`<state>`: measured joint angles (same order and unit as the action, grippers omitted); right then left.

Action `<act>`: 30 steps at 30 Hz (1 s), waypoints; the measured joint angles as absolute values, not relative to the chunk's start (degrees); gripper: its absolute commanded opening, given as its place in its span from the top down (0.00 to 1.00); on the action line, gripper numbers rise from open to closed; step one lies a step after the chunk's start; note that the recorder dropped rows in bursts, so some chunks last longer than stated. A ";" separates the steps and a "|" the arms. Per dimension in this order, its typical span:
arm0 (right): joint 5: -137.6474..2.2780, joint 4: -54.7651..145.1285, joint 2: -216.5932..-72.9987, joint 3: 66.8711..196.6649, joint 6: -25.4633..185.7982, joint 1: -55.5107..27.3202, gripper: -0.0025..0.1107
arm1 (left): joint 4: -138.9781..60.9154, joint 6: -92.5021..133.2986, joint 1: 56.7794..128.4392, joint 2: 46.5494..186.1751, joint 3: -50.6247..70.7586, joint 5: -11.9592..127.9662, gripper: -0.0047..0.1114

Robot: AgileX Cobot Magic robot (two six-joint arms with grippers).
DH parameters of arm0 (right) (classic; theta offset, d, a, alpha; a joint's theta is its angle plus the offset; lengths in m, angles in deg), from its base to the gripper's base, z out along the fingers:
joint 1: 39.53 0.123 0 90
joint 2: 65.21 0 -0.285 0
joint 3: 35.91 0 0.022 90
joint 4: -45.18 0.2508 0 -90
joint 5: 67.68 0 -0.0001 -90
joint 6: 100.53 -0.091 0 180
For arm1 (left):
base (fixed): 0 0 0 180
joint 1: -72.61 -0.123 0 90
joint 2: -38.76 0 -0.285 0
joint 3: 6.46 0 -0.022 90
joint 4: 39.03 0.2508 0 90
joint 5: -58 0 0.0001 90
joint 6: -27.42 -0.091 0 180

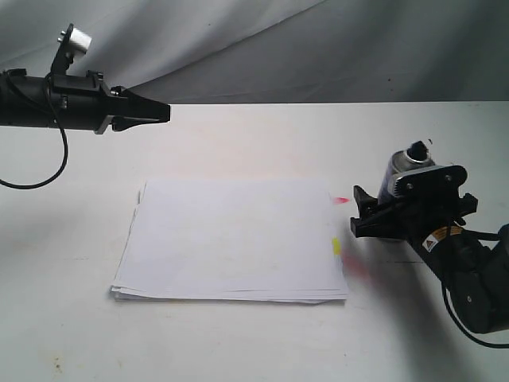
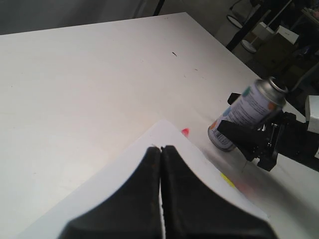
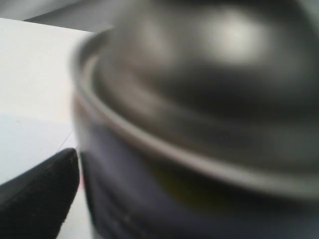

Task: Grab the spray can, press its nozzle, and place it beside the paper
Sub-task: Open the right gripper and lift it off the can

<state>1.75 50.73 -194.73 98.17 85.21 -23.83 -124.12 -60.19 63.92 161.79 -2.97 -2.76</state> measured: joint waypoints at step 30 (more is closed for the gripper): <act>1.65 50.73 -175.07 91.33 85.34 -23.83 0.21 | -124.12 -60.19 63.92 161.79 -2.97 -2.76 0.96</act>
